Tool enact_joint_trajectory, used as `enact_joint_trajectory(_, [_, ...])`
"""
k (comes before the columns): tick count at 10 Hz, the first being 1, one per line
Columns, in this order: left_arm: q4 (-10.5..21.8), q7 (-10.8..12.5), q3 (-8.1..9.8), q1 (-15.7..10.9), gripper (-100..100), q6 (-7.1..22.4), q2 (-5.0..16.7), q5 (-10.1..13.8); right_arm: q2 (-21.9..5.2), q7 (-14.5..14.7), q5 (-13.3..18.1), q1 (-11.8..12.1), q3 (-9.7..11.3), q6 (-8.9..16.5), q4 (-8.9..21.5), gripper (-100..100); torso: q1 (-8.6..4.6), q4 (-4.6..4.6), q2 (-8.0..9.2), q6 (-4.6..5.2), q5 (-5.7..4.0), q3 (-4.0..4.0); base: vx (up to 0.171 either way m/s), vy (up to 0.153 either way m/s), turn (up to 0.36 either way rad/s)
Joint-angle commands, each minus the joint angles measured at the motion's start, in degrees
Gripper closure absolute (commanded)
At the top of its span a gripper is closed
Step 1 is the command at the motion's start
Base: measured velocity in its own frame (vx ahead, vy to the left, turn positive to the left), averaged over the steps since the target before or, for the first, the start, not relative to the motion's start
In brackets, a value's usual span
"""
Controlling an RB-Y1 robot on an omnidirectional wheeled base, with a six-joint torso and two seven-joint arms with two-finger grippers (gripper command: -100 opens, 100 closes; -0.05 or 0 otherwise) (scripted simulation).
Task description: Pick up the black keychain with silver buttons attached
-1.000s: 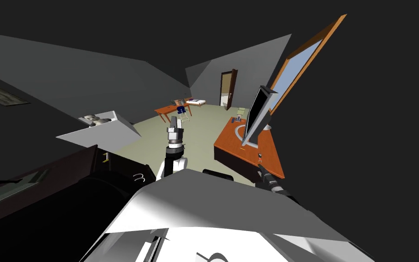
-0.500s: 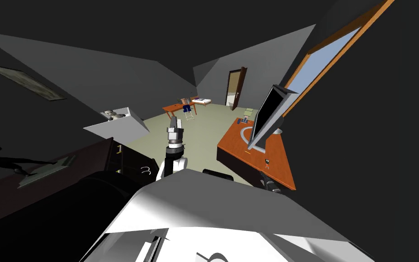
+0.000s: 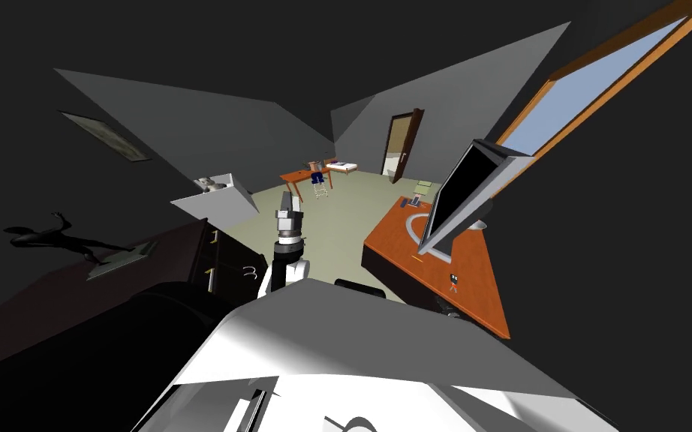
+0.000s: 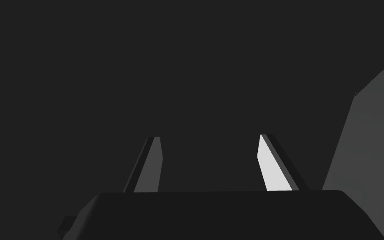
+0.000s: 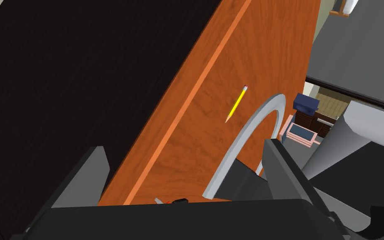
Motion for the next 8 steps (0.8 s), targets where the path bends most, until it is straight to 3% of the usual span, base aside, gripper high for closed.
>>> enact_joint_trajectory(1, [0.0,0.0,0.0,0.0,0,0.0,0.0,0.0,-0.08,-0.16,-0.13,0.19,0.54,-0.13,1.85,-100,0.0,0.0,0.0,0.0,0.0,0.0,0.036,0.0,0.151])
enact_joint_trajectory(2, [0.0,0.0,0.0,0.01,0,0.0,0.0,0.0,-0.61,-0.72,-0.47,0.52,1.76,0.32,4.26,-100,-0.01,-0.01,0.01,0.04,0.0,0.0,0.041,-0.001,0.252])
enact_joint_trajectory(3, [0.0,0.0,0.0,0.0,0,0.0,0.0,0.0,-0.61,-0.72,-0.47,0.52,1.76,0.32,4.26,-100,-0.02,0.0,-0.01,0.0,0.0,-0.01,0.039,-0.012,0.126])
enact_joint_trajectory(5, [0.0,0.0,0.0,0.0,0,0.0,0.0,0.0,-1.68,-1.88,-1.17,1.13,4.19,1.4,8.94,-100,-0.08,-0.01,-0.04,0.01,-0.02,-0.02,0.055,-0.019,0.329])
enact_joint_trajectory(7, [0.0,0.0,0.01,0.01,0,0.0,0.0,0.0,-1.68,-1.88,-1.17,1.13,4.19,1.4,8.94,-100,-0.09,-0.02,-0.05,0.07,-0.02,-0.04,0.035,-0.017,0.036])
enact_joint_trajectory(8, [0.0,0.0,0.01,0.01,0,0.0,0.0,0.0,-2.22,-2.47,-1.53,1.42,5.38,2.03,10.46,-100,-0.02,0.0,0.03,0.07,-0.01,0.01,0.028,-0.002,0.26])
